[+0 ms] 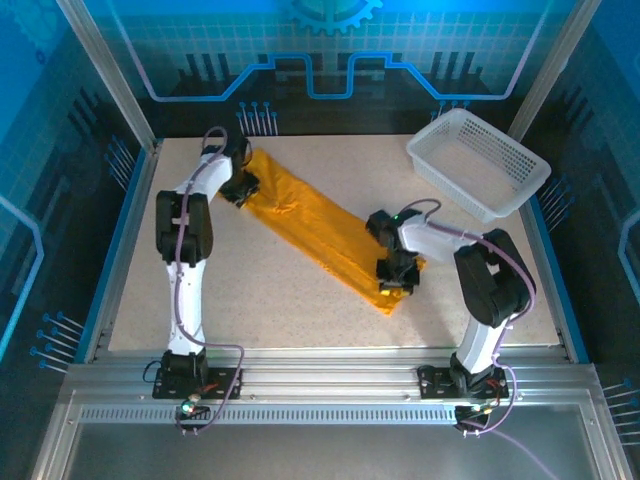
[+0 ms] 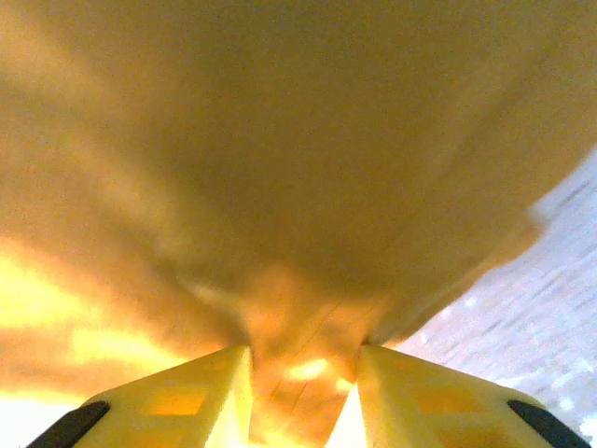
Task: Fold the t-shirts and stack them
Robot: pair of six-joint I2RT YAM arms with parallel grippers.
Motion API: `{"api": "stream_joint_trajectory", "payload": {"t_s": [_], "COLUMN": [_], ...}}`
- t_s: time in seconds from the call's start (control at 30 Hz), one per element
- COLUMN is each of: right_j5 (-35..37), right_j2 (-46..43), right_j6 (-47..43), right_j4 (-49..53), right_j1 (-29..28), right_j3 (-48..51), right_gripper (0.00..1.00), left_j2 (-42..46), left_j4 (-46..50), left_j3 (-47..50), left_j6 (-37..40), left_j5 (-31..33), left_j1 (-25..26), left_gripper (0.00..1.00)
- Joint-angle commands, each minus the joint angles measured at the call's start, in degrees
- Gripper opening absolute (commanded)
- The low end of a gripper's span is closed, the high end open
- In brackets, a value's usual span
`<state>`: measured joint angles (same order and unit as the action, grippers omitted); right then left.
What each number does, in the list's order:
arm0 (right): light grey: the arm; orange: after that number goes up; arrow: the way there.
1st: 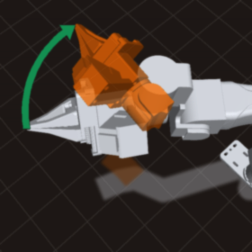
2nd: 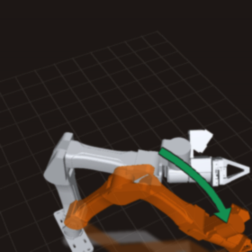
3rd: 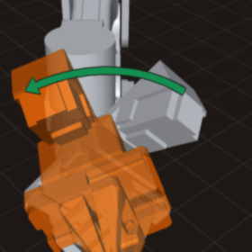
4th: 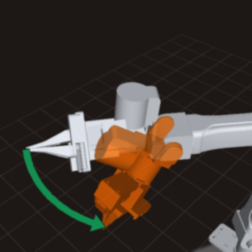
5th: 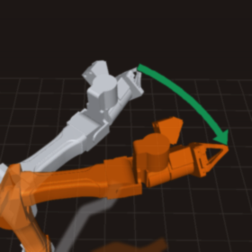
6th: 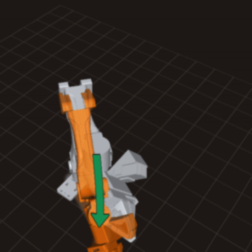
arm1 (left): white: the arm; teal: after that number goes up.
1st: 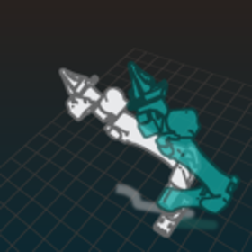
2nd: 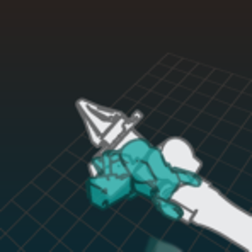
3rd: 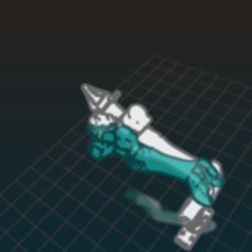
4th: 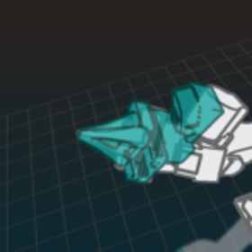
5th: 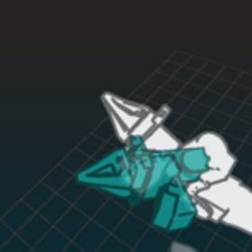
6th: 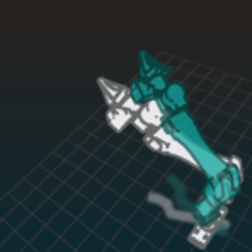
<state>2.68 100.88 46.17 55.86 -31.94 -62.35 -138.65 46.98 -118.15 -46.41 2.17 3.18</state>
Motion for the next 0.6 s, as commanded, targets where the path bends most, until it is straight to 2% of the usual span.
{"api": "stream_joint_trajectory", "payload": {"t_s": [0.0, 0.1, 0.2, 0.27, 0.37, 0.47, 0.57], "right_j5": [-5.8, -10.4, -15.0, -16.3, -14.5, -11.9, -10.1], "right_j2": [-0.9, 0.9, 4.9, 6.3, 4.9, 1.0, -4.0], "right_j6": [14.8, 23.0, 27.8, 29.3, 30.0, 28.6, 25.5], "right_j4": [-5.1, -12.4, -16.6, -16.2, -12.7, -8.5, -5.6], "right_j1": [-6.4, -10.5, -12.5, -13.2, -13.4, -12.3, -10.0], "right_j3": [1.7, 1.9, -2.2, -5.8, -9.1, -9.1, -7.0], "right_gripper": [0.36, 0.36, 0.36, 0.36, 0.37, 0.39, 0.4], "left_j2": [-6.7, -11.2, -16.1, -19.6, -23.9, -20.9, -12.3], "left_j4": [-4.3, -12.9, -20.6, -23.6, -23.1, -18.7, -10.4], "left_j3": [-6.9, -9.9, -15.0, -20.8, -31.9, -35.3, -30.6], "left_j6": [-1.0, -6.5, -11.7, -13.6, -14.1, -9.3, -4.7], "left_j5": [-7.8, -13.3, -17.2, -19.0, -19.9, -15.5, -5.0], "left_j1": [3.9, 5.6, 6.3, 6.6, 6.7, 6.7, 6.7], "left_gripper": [0.36, 0.36, 0.36, 0.38, 0.44, 0.51, 0.52]}}
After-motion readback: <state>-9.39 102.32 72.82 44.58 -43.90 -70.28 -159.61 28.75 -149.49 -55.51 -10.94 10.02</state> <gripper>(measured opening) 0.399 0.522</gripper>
